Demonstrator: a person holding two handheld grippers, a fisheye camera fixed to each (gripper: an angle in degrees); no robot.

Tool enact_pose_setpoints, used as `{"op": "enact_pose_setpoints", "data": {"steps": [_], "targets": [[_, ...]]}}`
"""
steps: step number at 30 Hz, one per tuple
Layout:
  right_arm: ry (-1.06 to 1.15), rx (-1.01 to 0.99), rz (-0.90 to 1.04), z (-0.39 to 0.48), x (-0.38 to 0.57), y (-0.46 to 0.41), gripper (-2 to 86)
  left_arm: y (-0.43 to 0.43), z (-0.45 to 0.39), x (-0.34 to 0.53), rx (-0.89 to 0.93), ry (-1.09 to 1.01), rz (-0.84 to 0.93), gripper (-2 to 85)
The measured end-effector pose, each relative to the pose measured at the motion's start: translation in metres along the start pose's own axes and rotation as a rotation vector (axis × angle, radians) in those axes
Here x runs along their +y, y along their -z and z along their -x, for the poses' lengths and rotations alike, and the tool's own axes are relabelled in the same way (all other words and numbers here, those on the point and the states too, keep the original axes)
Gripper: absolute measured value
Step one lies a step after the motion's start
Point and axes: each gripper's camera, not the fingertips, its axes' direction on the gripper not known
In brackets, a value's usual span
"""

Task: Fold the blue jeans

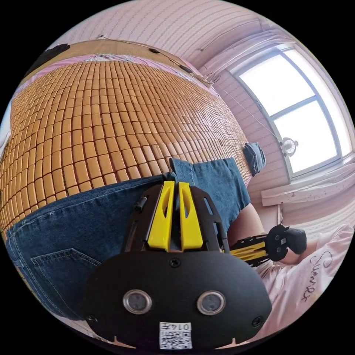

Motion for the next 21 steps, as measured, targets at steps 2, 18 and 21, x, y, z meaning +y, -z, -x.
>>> {"op": "enact_pose_setpoints", "data": {"steps": [2, 18, 21], "targets": [[-0.02, -0.018, -0.017, -0.009, 0.004, 0.0, 1.2, 0.005, 0.004, 0.001, 0.029, 0.01, 0.0, 0.5], [-0.072, -0.038, -0.017, -0.045, 0.001, -0.01, 1.3, 0.016, -0.047, -0.032, -0.129, -0.03, -0.08, -0.3], [-0.097, -0.039, -0.002, -0.05, -0.001, -0.017, 1.4, -0.009, -0.043, -0.039, -0.189, -0.023, -0.028, 1.5]]}}
